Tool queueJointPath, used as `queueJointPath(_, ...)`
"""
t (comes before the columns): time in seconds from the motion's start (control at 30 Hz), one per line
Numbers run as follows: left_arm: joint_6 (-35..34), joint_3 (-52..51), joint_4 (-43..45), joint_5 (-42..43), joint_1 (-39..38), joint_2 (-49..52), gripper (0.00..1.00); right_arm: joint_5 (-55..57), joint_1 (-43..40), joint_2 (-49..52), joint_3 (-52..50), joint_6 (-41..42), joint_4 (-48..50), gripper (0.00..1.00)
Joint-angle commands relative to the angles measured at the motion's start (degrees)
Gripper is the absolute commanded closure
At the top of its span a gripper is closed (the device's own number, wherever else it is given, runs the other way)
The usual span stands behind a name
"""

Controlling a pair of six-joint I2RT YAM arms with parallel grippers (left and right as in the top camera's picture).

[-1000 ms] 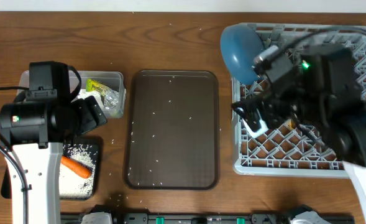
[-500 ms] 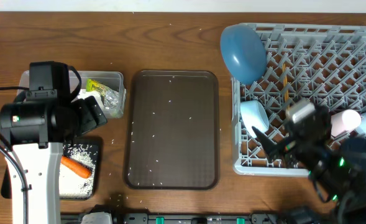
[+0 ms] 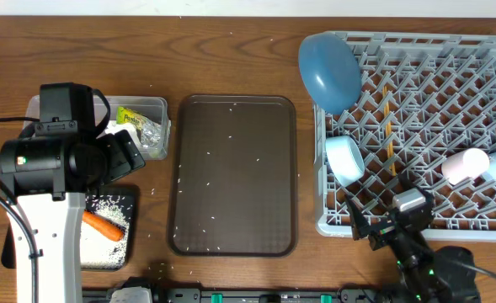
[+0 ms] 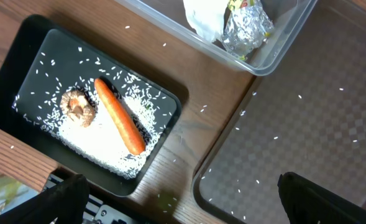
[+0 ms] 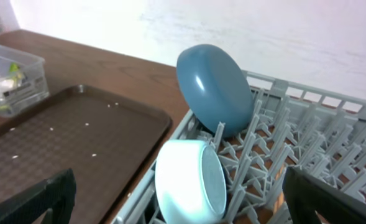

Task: Sort waste into correct bins and load items into the dishwasher rack

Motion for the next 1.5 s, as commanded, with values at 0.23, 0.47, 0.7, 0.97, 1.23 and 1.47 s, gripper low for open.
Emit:
queueJointPath(0.23, -0.8, 0.1, 0.0, -0.5, 0.2, -0.2, 0.02, -1.2, -1.0, -1.6, -15.9, 0.9, 17.7, 0.01)
queueJointPath(0.47, -0.8, 0.1, 0.0, -0.5, 0.2, -0.2, 0.02, -1.3, -1.0, -1.6, -17.8, 1.0, 22.2, 0.01)
queueJointPath(0.7, -0.8, 0.1, 0.0, -0.5, 0.2, -0.2, 0.02, -1.2, -0.8, -1.6, -17.8, -1.5, 27.0, 0.01)
queueJointPath(0.97, -0.8, 0.1, 0.0, -0.5, 0.2, -0.2, 0.02, -1.2, -0.8, -1.4, -17.8, -1.6, 21.9, 0.01)
queueJointPath(1.23, -0.8, 0.1, 0.0, -0.5, 0.2, -0.2, 0.02, -1.2, -0.8, -1.4, -17.8, -1.6, 22.0, 0.01)
queueJointPath(1.47, -0.8, 0.1, 0.0, -0.5, 0.2, -0.2, 0.02, -1.2, -0.8, -1.4, -17.8, -1.6, 22.0, 0.01)
